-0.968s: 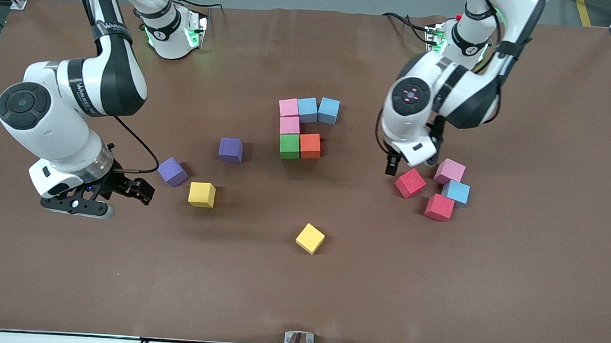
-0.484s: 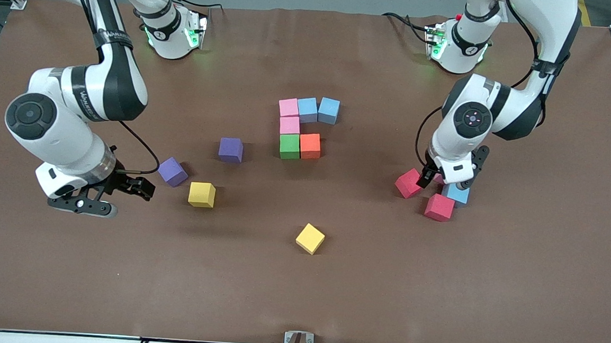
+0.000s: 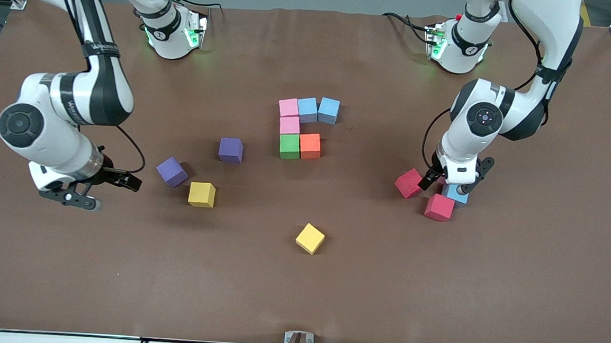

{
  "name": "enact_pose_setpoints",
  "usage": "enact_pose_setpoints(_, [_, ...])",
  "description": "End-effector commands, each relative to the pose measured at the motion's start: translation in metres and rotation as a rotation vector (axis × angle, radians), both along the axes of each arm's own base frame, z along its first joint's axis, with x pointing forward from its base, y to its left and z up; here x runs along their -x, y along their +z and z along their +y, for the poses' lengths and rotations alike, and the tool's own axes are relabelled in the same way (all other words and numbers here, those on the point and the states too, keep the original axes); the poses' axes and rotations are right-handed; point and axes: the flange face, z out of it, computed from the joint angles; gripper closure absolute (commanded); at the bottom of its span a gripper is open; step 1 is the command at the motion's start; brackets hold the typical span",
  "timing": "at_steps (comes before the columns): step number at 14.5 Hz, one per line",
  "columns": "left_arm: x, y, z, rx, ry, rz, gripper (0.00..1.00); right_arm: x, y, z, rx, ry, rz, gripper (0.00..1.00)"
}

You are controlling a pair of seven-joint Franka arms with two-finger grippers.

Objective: Arrange 11 blocks into digit 3

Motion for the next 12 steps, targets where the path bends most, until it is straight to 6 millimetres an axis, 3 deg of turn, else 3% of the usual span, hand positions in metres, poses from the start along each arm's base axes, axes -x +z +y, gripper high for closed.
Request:
enact_pose_setpoints(1, [0.001, -0.014, -0.006, 0.012, -0.027, -0.006, 0.00, 0.029, 0.000, 0.011, -0.013, -0.171, -0.024, 0.00])
enact_pose_setpoints(7, [-0.008, -0.029, -0.024, 0.056, -0.036, -0.050, 0.00, 0.063, -0.037, 0.006, -0.059, -0.250, -0.045, 0.00])
enact_pose_setpoints(12, [-0.017, -0.039, -0.037, 0.070, -0.041, -0.045, 0.00, 0.077, -0.062, 0.007, -0.062, -0.269, -0.064, 0.00])
